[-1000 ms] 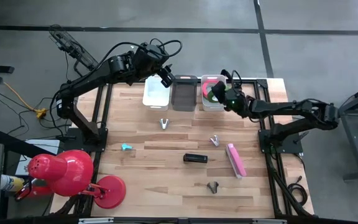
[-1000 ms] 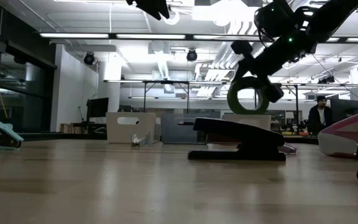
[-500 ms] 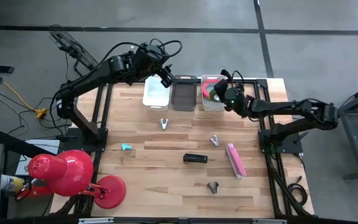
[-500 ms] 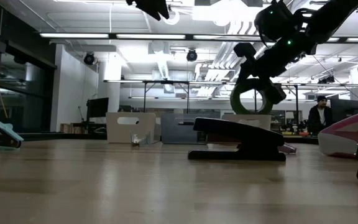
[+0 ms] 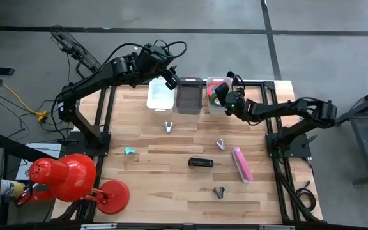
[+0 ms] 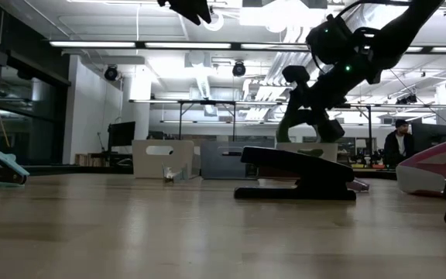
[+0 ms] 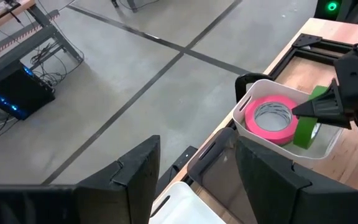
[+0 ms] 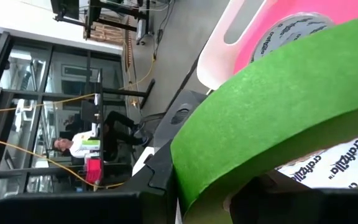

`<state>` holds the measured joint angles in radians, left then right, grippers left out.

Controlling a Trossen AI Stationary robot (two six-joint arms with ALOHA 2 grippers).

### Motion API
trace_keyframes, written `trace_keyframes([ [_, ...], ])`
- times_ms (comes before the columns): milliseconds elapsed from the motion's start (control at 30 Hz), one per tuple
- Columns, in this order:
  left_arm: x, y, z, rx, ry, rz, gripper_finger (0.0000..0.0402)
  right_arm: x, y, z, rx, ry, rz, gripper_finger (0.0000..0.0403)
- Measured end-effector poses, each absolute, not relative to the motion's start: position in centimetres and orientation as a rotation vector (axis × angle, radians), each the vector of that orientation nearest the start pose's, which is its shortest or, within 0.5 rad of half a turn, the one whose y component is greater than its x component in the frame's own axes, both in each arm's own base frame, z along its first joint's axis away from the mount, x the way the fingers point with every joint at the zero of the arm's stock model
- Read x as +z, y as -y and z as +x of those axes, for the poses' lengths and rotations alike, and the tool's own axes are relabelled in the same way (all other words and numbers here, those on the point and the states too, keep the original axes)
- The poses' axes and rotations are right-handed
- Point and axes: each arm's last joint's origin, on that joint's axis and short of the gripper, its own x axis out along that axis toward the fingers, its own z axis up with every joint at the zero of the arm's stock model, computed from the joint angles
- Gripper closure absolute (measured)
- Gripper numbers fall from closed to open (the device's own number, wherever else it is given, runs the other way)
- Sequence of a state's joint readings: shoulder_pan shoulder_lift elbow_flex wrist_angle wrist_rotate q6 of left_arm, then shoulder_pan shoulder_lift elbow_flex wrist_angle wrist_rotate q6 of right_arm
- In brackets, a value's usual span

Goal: Pick and place Stapler, Stapler remover, tape
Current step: Put the green tape into the right white bin

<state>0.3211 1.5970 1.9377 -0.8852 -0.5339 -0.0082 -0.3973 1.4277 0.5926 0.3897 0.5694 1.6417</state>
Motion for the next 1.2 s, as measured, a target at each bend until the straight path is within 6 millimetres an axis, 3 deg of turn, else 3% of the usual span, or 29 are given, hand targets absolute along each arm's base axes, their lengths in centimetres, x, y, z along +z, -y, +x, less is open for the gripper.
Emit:
trace_keyframes([
  [100, 45.8, -11.4, 29.6, 0.836, -0.555, 0.052, 0.0199, 18.4, 12.0, 24.7, -1.086, 0.417, 1.436, 0.0309],
  [333, 45.8, -11.4, 29.6, 0.837, -0.555, 0.052, 0.0199, 17.9, 12.0, 24.5, -1.113, 0.374, 1.468, 0.0223],
  [467, 45.8, -11.4, 29.6, 0.837, -0.555, 0.052, 0.0199, 17.9, 11.9, 24.6, -1.084, 0.353, 1.499, 0.0208],
  [567, 45.8, -11.4, 29.6, 0.837, -0.555, 0.052, 0.0199, 17.9, 12.2, 24.6, -1.069, 0.332, 1.484, 0.0206],
  [800, 45.8, -11.4, 29.6, 0.837, -0.554, 0.052, 0.0199, 17.7, 13.5, 23.9, -1.05, 0.337, 1.65, 0.0216],
  [1067, 45.8, -11.4, 29.6, 0.845, -0.545, 0.032, 0.0199, 17.3, 13.7, 23.5, -1.091, 0.272, 1.651, 0.0253],
  [1200, 45.8, -11.4, 29.6, 0.845, -0.545, 0.032, 0.0199, 18.6, 14.1, 23.9, -1.061, 0.245, 1.597, 0.0268],
])
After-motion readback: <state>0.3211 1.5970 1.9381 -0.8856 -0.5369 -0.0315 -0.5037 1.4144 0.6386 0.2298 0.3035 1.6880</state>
